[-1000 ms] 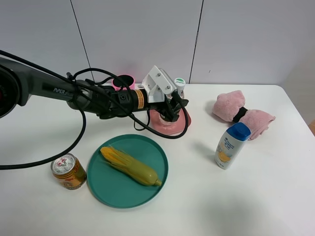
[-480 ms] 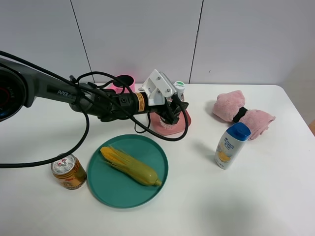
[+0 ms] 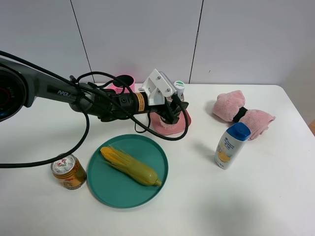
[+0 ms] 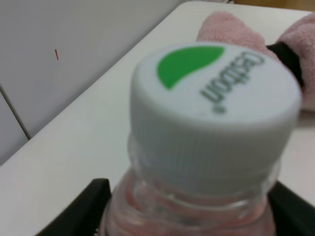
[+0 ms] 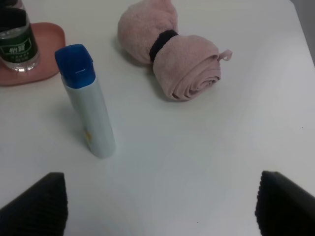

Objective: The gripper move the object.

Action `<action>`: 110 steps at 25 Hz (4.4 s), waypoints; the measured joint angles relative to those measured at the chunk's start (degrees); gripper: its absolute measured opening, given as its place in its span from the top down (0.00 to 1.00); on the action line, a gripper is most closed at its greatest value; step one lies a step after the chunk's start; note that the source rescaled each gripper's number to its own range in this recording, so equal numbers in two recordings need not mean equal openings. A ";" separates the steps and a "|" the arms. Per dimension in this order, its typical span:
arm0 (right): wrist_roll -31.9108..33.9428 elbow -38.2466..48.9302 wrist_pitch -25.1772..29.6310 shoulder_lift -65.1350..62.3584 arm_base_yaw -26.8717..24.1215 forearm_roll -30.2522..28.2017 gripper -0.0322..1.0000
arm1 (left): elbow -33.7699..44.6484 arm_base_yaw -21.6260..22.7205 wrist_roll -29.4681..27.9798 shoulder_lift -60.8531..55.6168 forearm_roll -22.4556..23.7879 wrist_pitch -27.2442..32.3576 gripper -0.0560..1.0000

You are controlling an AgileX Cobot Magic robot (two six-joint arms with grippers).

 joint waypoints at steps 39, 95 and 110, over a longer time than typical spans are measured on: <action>0.00 0.00 0.00 0.00 0.00 0.00 0.00 | 1.21 1.86 1.82 -7.44 -0.03 2.55 0.22; 0.00 0.00 -0.04 0.00 0.00 0.00 0.00 | 22.97 22.08 12.01 -128.66 -28.70 113.22 0.22; 0.00 0.00 -0.04 0.00 0.00 0.00 0.00 | 43.07 22.08 7.61 -128.71 -32.90 105.27 0.22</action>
